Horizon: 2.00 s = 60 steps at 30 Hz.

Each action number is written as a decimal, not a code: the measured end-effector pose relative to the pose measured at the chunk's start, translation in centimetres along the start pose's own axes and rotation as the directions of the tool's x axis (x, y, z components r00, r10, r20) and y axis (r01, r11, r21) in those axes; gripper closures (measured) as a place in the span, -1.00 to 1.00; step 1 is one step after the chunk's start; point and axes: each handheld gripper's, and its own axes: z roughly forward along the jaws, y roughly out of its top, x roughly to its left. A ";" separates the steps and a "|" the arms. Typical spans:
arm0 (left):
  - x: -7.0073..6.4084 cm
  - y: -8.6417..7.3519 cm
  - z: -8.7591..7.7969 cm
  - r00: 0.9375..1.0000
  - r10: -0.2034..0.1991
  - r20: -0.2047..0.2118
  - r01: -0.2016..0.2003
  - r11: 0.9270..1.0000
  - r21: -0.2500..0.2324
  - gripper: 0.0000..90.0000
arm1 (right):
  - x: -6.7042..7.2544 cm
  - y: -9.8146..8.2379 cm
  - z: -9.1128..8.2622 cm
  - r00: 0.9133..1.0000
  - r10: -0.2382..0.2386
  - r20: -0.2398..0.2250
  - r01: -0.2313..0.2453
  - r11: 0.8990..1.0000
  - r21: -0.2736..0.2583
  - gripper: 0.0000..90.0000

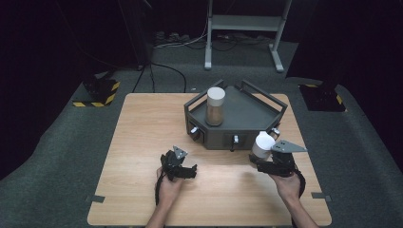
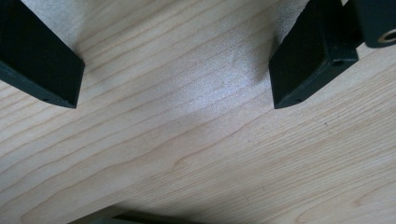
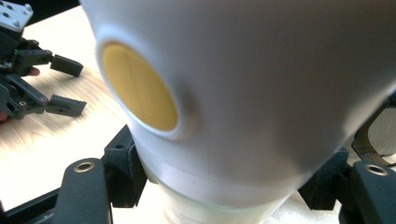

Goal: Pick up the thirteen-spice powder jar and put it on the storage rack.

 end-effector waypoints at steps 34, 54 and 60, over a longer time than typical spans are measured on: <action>0.1 0.0 0.0 1.000 -0.003 0.003 0.003 1.000 0.000 -0.93 | -0.9 5.0 -1.3 0.999 -0.036 -0.031 0.034 0.998 -0.053 -0.31; 0.0 0.0 0.0 1.000 -0.001 0.000 0.001 1.000 0.001 -0.93 | -2.4 8.6 -1.1 0.999 -0.015 -0.030 0.013 0.997 -0.081 -0.31; 0.0 0.0 0.0 1.000 -0.001 0.000 0.001 1.000 0.001 -0.93 | -2.5 9.9 -0.8 0.999 -0.030 -0.013 0.029 0.997 -0.076 -0.31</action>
